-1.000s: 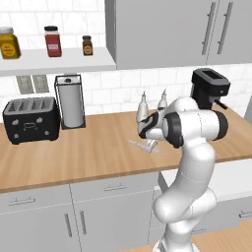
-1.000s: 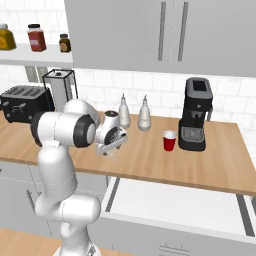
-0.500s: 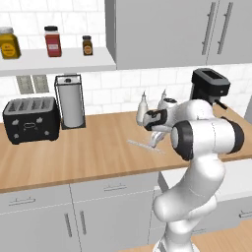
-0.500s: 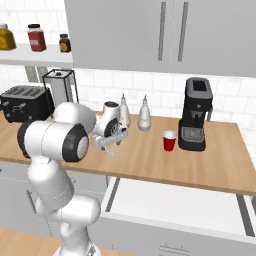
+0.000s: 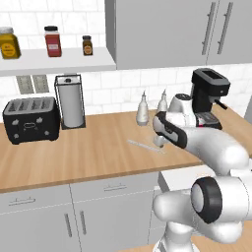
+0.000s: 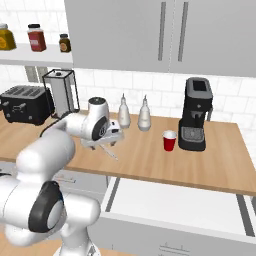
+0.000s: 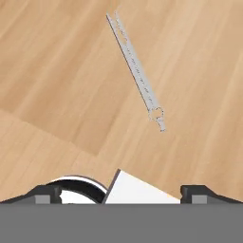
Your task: Pick the tongs from the drawer and place it on the counter.
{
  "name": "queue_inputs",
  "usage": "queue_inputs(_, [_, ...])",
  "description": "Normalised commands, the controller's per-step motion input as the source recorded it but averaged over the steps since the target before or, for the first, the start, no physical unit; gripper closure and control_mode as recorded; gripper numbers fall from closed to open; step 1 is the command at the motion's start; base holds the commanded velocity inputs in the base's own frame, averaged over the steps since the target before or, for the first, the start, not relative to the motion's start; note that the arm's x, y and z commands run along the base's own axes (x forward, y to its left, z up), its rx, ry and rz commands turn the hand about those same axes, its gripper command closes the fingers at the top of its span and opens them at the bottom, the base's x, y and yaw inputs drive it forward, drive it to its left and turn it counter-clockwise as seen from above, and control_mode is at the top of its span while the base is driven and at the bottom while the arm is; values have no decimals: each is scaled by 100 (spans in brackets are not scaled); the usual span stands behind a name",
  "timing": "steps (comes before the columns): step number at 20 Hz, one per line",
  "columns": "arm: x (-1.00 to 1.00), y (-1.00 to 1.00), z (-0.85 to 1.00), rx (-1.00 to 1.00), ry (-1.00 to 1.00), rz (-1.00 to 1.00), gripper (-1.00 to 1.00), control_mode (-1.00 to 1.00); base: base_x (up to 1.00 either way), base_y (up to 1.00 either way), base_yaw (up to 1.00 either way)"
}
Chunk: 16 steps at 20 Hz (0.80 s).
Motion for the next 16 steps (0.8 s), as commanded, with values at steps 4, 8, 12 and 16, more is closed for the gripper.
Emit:
queue_inputs(4, [-99, 30, 79, 0, -13, -28, -100, -100, 0, 0, 0])
queue_inputs(8, [-92, 55, 42, -4, -8, -28, -100, -100, 0, 0, 0])
queue_inputs(12, [-74, 85, -1, -5, -3, -29, -100, -100, 0, 0, 0])
queue_inputs(16, [-11, 85, -23, -6, 2, -20, -100, -100, 0, 0, 0])
